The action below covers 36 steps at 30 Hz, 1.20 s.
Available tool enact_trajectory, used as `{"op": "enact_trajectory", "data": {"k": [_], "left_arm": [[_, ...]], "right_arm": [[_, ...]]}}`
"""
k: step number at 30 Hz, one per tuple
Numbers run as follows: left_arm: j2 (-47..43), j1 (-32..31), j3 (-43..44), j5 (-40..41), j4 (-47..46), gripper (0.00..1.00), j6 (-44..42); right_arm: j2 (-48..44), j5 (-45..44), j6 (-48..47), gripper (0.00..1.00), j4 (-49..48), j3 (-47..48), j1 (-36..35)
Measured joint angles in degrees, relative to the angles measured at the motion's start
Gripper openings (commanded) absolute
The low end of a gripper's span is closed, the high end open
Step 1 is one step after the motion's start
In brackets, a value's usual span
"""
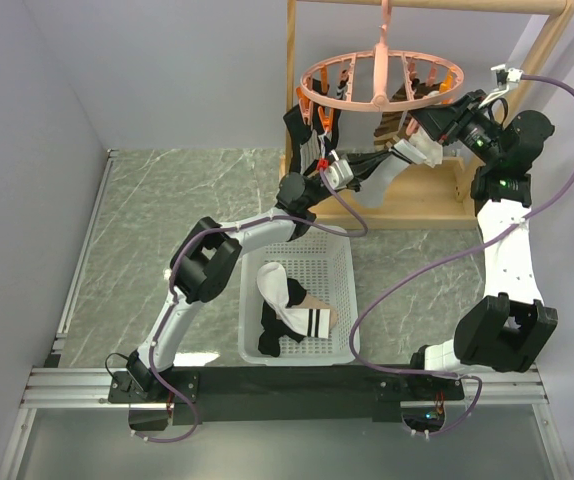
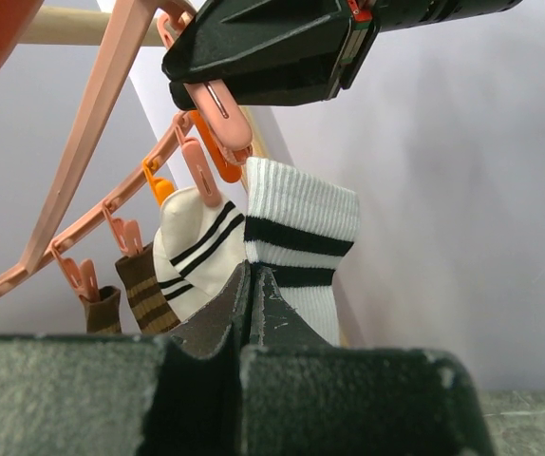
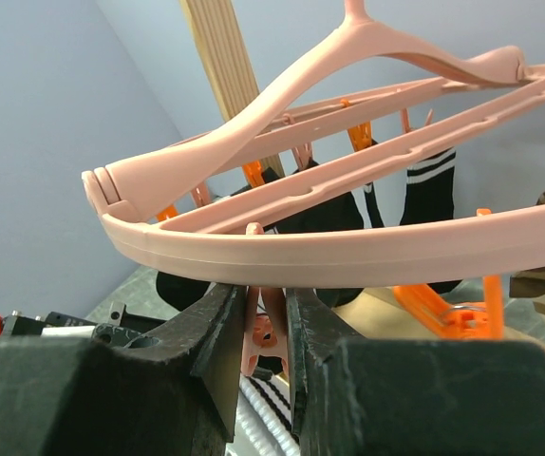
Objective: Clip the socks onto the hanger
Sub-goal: Clamp the sock onto the hanger.
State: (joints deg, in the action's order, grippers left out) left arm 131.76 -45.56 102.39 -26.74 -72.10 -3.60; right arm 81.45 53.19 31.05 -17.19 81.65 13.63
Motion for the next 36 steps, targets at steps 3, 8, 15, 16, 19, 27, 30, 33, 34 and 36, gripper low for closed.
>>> {"op": "enact_trajectory", "data": {"k": [3,8,15,16,19,27,30,33,34,36], "left_arm": [[0.2,0.0,0.0,-0.1,-0.1,0.01,0.0],[0.2,0.1,0.0,-0.4,-0.7,0.01,0.3],[0.2,0.4,0.0,-0.4,-0.5,0.01,0.7],[0.2,0.4,0.0,-0.4,-0.5,0.01,0.8],[0.2,0.5,0.1,-0.4,-0.5,0.01,1.2],[0.2,0.7,1.0,-0.5,-0.5,0.01,1.8],[0.2,0.8,1.4,-0.6,-0.5,0.01,1.9],[0.2,0.9,1.7,-0.6,-0.5,0.01,1.9],[0.2,0.9,1.9,-0.7,-0.5,0.01,1.9],[0.4,0.9,2.6,-0.8,-0.4,0.01,1.9]], "right_arm": [[0.3,0.0,0.0,0.00,0.0,0.0,0.0],[0.4,0.1,-0.3,0.00,0.0,0.0,0.0],[0.4,0.9,-0.4,0.00,-0.9,0.0,0.0],[0.4,1.1,-0.4,0.00,-1.1,0.0,0.0],[0.4,1.5,-0.4,0.00,-1.3,0.0,0.0],[0.4,2.0,-0.4,0.00,-1.7,-0.3,0.0],[0.4,2.1,-0.4,0.00,-2.1,-0.3,0.0],[0.4,2.3,-0.4,0.00,-2.6,-0.3,0.0],[0.4,2.4,-0.4,0.00,-2.7,-0.3,0.0],[0.4,2.4,-0.4,0.00,-3.0,-0.3,0.0]]}}
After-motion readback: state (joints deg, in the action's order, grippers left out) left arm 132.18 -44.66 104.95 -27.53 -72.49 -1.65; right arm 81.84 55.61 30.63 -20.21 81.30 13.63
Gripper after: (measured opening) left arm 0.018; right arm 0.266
